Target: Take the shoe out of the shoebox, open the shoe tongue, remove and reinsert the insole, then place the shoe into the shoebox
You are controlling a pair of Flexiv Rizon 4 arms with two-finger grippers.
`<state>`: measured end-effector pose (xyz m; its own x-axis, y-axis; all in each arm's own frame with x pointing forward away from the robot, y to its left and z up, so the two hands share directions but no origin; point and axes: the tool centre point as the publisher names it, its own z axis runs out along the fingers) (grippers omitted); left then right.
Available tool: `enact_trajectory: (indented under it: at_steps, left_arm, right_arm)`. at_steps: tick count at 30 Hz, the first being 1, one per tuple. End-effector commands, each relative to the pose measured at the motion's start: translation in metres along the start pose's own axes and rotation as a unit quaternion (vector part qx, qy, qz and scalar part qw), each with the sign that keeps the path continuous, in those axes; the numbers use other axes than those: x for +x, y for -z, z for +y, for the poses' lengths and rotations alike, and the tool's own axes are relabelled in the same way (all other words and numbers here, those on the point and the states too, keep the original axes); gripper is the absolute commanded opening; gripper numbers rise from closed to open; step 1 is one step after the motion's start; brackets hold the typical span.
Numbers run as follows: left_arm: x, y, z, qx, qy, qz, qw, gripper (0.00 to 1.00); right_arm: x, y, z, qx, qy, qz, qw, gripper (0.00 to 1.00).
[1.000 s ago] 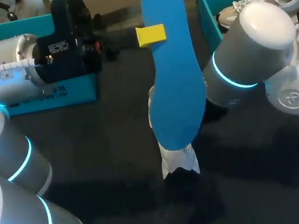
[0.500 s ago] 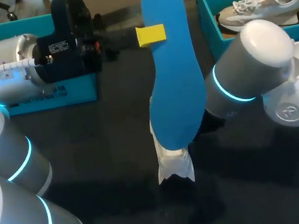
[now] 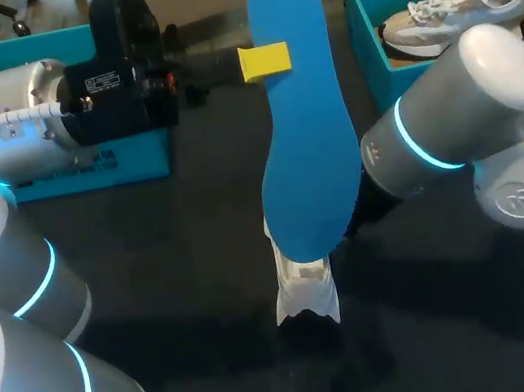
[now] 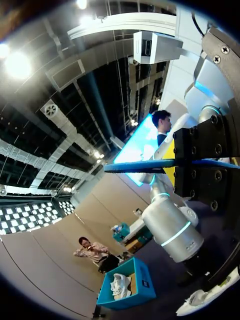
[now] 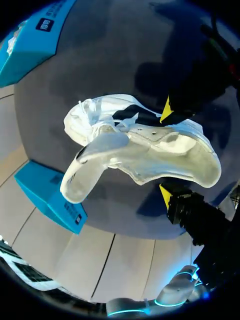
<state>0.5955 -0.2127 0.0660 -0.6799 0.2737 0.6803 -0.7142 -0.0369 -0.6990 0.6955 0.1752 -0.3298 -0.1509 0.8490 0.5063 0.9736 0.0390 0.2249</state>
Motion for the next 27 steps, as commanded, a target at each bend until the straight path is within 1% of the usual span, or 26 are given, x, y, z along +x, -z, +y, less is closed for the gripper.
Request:
enact_trajectory:
  at_steps: [1, 12, 14, 19, 22, 27]
  left_arm:
    - [0.0, -0.001, 0.001, 0.001, 0.0, 0.0, 1.0, 0.0]
    - [0.0, -0.001, 0.001, 0.001, 0.0, 0.0, 1.0, 0.0]
    - [0.0, -0.001, 0.001, 0.001, 0.0, 0.0, 1.0, 0.0]
    - [0.0, -0.001, 0.001, 0.001, 0.0, 0.0, 1.0, 0.0]
    - [0.0, -0.001, 0.001, 0.001, 0.0, 0.0, 1.0, 0.0]
    - [0.0, -0.001, 0.001, 0.001, 0.0, 0.0, 1.0, 0.0]
  right_arm:
    - [-0.007, 0.013, -0.001, 0.003, 0.001, 0.006, 1.0, 1.0]
    - [-0.007, 0.013, -0.001, 0.003, 0.001, 0.006, 1.0, 1.0]
    - [-0.008, 0.02, -0.002, 0.006, -0.002, 0.035, 0.999, 1.0]
    - [-0.009, 0.045, -0.004, -0.005, -0.013, 0.097, 0.995, 1.0]
    - [-0.007, 0.06, -0.004, -0.01, -0.011, 0.126, 0.992, 1.0]
    - [-0.005, 0.082, 0.002, -0.001, -0.004, 0.163, 0.987, 1.0]
